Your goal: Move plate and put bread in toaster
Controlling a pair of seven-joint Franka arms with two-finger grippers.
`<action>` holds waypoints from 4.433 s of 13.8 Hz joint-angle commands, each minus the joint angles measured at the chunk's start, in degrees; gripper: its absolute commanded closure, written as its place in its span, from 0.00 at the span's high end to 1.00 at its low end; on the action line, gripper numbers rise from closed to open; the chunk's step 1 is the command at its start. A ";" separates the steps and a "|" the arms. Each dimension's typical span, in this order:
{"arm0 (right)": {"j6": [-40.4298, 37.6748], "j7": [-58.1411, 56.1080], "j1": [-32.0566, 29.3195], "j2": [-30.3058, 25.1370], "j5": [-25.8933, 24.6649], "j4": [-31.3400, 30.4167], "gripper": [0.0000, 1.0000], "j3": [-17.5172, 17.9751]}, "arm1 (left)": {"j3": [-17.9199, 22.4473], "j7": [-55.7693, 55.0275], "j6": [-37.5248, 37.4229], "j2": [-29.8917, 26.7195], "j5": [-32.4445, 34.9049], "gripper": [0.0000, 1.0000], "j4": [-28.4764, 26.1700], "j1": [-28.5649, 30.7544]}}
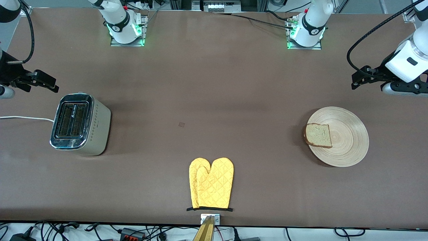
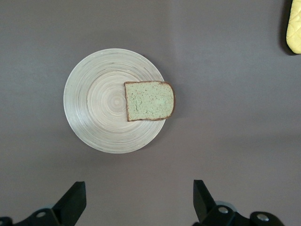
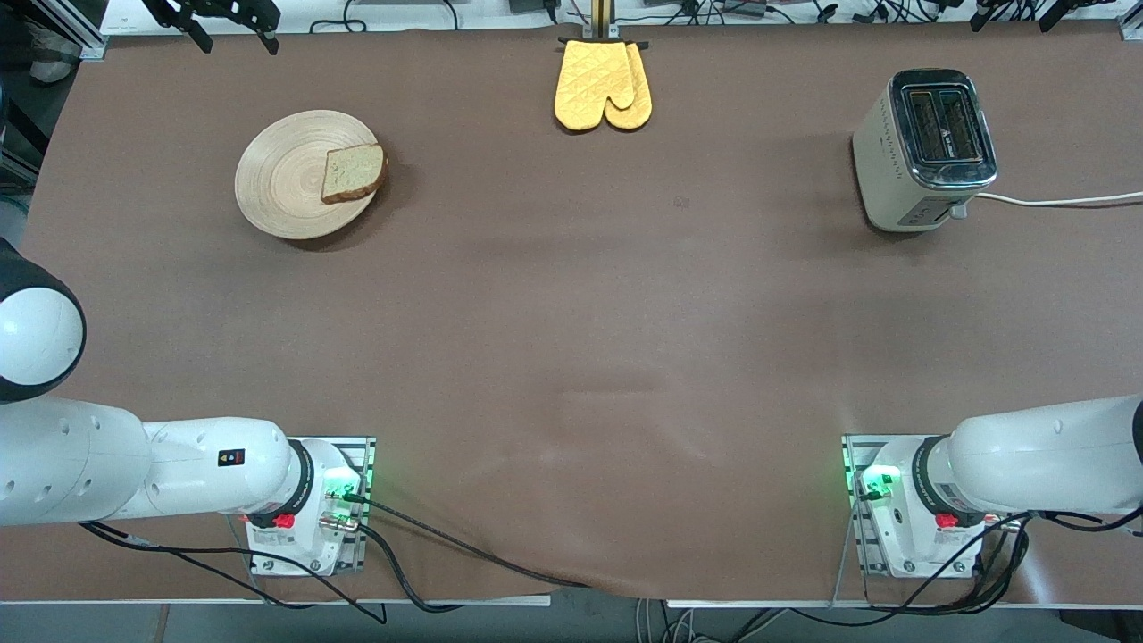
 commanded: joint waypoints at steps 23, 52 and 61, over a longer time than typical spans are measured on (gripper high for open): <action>-0.58 -0.78 0.43 0.75 -0.74 0.82 1.00 0.24 | 0.35 3.24 -10.28 17.80 -0.66 1.00 13.16 5.35; -0.58 0.36 0.78 0.22 -0.83 0.64 1.00 0.24 | 0.52 48.18 6.69 55.25 -37.93 0.65 19.58 33.84; 0.39 0.63 0.78 -0.57 -0.83 -1.47 1.00 0.16 | 0.44 47.91 5.81 57.18 -40.64 0.44 19.49 34.80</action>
